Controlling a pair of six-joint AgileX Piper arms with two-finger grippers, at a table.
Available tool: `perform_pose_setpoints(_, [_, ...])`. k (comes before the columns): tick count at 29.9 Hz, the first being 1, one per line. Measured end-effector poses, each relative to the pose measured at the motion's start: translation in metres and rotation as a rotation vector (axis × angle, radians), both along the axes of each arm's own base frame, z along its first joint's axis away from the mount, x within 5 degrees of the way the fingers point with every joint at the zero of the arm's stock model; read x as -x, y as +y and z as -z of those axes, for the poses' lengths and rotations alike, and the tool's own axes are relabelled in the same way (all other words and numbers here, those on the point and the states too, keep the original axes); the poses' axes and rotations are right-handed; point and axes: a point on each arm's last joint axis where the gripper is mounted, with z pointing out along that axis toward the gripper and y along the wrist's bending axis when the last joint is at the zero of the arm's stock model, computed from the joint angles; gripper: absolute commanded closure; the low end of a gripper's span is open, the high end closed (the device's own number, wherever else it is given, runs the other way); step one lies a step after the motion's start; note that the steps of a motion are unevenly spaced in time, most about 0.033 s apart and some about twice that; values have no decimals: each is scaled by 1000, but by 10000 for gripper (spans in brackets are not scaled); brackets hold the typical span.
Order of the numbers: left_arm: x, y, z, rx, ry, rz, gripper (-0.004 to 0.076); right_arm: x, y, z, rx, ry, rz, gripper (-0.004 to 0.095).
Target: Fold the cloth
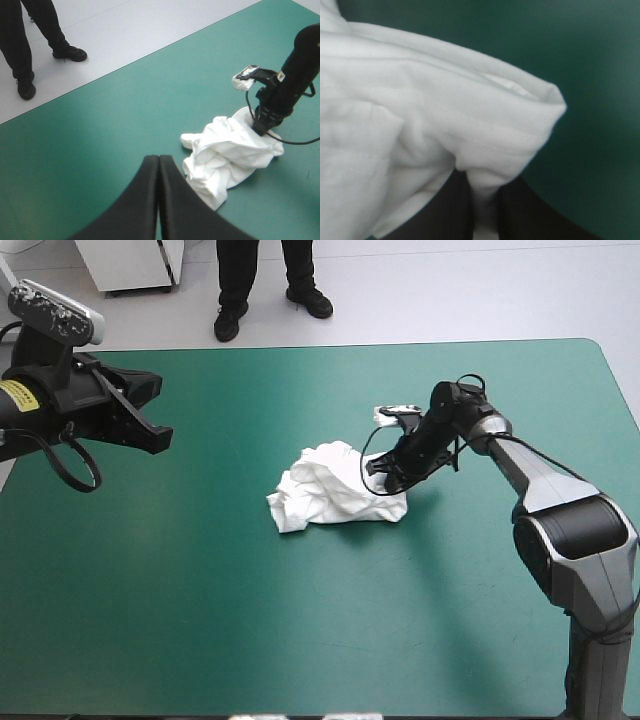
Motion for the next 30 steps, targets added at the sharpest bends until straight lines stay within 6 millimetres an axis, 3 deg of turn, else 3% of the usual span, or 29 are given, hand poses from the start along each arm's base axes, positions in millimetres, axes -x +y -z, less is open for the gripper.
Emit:
perform_pose_setpoints(5, [0, -1, 0, 5, 1, 5, 734, 1, -53, -6, 119, -2, 82, 908])
perform_pose_setpoints(10, [1, -2, 0, 15, 4, 14, 734, 23, -111, -8, 199, 30, 186, 908])
perform_pose_setpoints(17, [1, -3, -1, 29, 8, 29, 734, 81, -202, -10, 274, 38, 413, 908])
perform_pose_setpoints(20, [2, -4, -1, 34, 9, 33, 734, 109, -232, -14, 288, 21, 520, 908])
perform_pose_setpoints(25, [3, -7, -1, 60, 15, 62, 734, 143, -267, -16, 303, 4, 665, 908])
perform_pose_setpoints(30, [6, -13, -1, 57, 13, 101, 734, 152, -277, -15, 311, 5, 705, 908])
